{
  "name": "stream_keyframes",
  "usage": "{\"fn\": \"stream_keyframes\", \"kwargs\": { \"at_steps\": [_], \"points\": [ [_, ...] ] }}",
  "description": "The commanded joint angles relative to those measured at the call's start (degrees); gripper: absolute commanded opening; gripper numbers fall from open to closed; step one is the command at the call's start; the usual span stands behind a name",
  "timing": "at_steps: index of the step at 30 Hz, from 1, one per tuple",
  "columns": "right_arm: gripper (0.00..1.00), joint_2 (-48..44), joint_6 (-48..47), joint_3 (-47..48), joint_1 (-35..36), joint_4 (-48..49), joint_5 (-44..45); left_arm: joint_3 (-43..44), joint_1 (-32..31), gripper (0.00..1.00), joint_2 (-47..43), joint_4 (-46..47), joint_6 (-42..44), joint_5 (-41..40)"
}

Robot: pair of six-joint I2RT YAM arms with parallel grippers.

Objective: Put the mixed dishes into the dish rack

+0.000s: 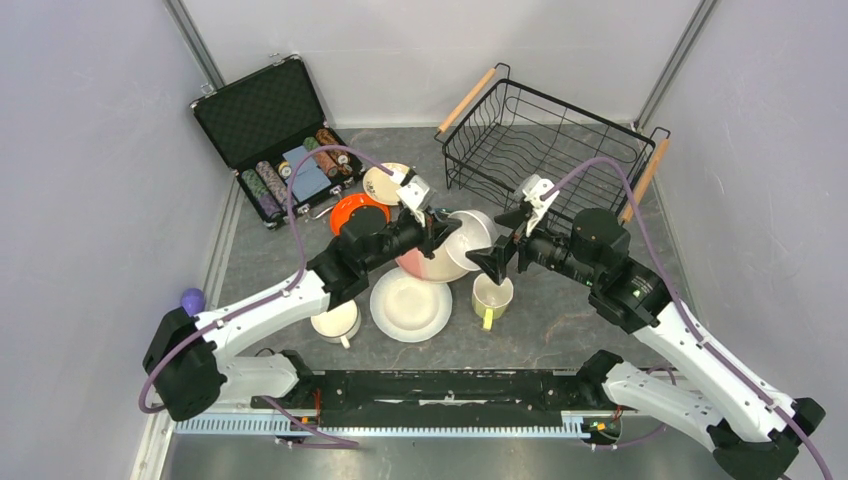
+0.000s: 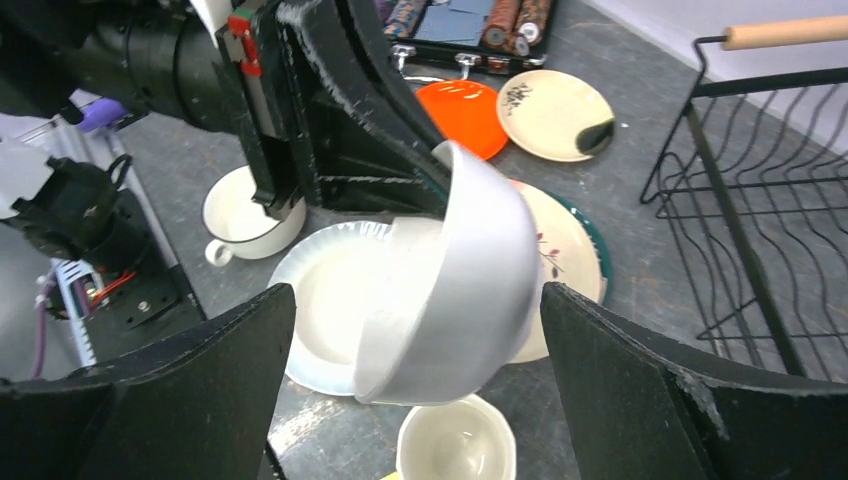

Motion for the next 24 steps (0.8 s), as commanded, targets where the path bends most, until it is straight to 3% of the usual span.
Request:
{"fn": "stream_keyframes", "kwargs": {
  "at_steps": [1, 6, 13, 18, 24],
  "points": [
    [0.98, 0.3, 1.1, 3.0, 0.0, 0.5, -5.5, -0.1, -0.1, 0.02, -1.6, 11.8, 5.9, 2.6],
    [0.98, 0.0, 1.8, 4.4, -0.3, -3.2, 2.1, -1.5, 0.0, 0.02, -2.4, 15.1, 6.8, 3.6],
    [0.98, 1.3, 3.7, 5.1, -2.5, -4.4, -1.1, -0.8, 0.0, 0.02, -2.5, 14.6, 6.9, 3.0],
    [0.98, 2.2, 6.4, 3.2, -9.4, -1.5, -13.6, -0.3, 0.3, 0.02, -2.6, 14.5, 6.4, 4.5],
    [0.98, 1.8, 7.3, 1.0, -9.8, 3.2, -21.3, 0.7, 0.4, 0.02, -1.6, 14.5, 4.6, 8.6]
  ]
}}
